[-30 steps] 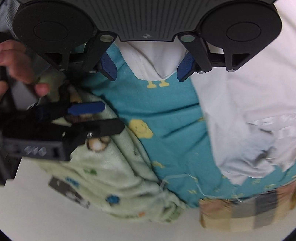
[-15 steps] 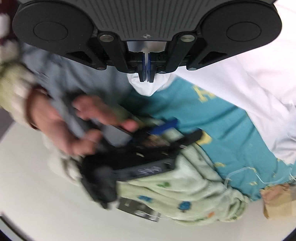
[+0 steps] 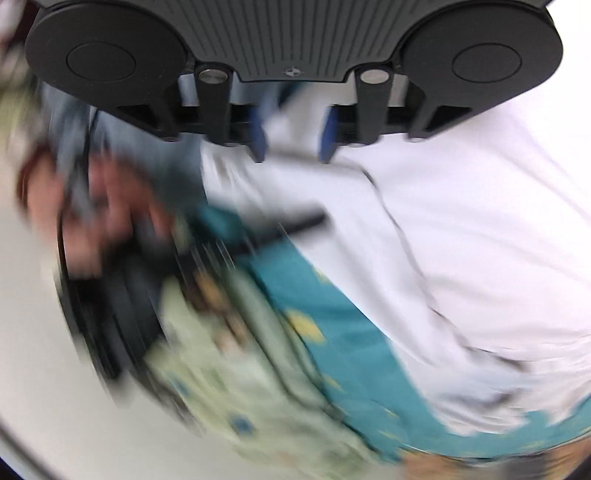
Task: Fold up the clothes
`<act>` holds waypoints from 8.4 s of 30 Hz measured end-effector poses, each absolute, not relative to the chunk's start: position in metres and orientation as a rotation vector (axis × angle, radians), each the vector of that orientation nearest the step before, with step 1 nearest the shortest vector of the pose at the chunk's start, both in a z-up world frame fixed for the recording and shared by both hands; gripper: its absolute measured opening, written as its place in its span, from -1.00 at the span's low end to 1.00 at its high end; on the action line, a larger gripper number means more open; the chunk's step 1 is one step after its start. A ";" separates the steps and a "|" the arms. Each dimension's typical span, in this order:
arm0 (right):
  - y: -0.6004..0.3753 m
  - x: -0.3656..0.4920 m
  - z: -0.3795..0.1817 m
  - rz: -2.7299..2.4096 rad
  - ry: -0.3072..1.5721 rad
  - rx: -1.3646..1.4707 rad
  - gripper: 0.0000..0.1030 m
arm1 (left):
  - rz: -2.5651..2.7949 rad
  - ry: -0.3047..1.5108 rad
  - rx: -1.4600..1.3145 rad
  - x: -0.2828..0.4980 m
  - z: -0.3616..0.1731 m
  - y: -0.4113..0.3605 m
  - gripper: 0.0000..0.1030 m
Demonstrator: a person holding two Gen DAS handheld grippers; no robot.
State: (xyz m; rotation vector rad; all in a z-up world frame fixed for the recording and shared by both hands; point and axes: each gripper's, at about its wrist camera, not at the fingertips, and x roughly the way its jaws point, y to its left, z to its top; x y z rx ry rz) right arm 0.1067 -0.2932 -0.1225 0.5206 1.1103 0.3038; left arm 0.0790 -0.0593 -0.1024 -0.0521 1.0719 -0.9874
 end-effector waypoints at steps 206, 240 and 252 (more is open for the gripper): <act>-0.272 0.065 -0.030 0.335 0.617 0.158 -0.85 | -0.581 0.810 -0.098 0.094 -0.019 0.006 0.62; -0.253 0.238 -0.126 0.162 0.694 0.476 0.61 | -0.127 0.730 -0.971 0.381 -0.139 0.172 0.92; -0.267 0.257 -0.151 0.130 0.756 0.612 0.61 | 0.145 0.634 -0.888 0.470 -0.163 0.188 -0.05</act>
